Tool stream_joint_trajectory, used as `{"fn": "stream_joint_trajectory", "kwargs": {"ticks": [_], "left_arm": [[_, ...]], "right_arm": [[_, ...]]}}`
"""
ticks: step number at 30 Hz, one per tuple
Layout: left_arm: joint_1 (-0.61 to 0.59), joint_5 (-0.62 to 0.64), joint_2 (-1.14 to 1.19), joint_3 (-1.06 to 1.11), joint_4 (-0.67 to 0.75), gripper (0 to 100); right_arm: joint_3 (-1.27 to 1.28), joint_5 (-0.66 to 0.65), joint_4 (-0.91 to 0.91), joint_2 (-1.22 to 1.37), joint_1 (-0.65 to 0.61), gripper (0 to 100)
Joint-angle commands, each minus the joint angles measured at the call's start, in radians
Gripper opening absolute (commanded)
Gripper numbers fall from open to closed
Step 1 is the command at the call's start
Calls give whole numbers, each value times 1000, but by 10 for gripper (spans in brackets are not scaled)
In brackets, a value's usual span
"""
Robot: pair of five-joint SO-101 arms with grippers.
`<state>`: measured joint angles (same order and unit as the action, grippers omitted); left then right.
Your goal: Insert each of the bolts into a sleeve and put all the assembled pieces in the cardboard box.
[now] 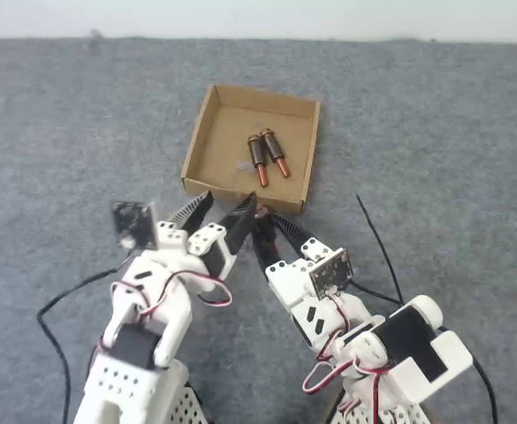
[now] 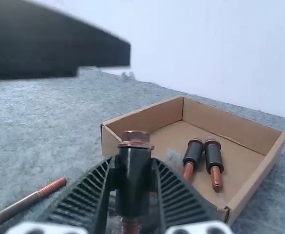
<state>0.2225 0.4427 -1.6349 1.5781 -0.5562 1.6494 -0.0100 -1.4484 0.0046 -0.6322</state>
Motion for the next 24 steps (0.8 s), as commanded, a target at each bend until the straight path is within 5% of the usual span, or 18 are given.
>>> {"fn": "stream_joint_trajectory", "kwargs": {"ticks": [1, 5, 10, 18, 24], "left_arm": [[-11, 5, -212, 22, -49, 242], [-77, 6, -141, 35, 43, 204], [-169, 6, -94, 38, 91, 9], [-354, 6, -94, 76, 84, 11], [-436, -57, -94, 87, -89, 11]], "right_arm": [[-38, -11, 2, -16, 15, 6], [-40, -6, 2, -16, 50, 6], [-40, -6, -1, -16, 59, 6], [-38, -11, 2, -16, 62, 6], [-40, -8, 2, -25, 114, 6]]}}
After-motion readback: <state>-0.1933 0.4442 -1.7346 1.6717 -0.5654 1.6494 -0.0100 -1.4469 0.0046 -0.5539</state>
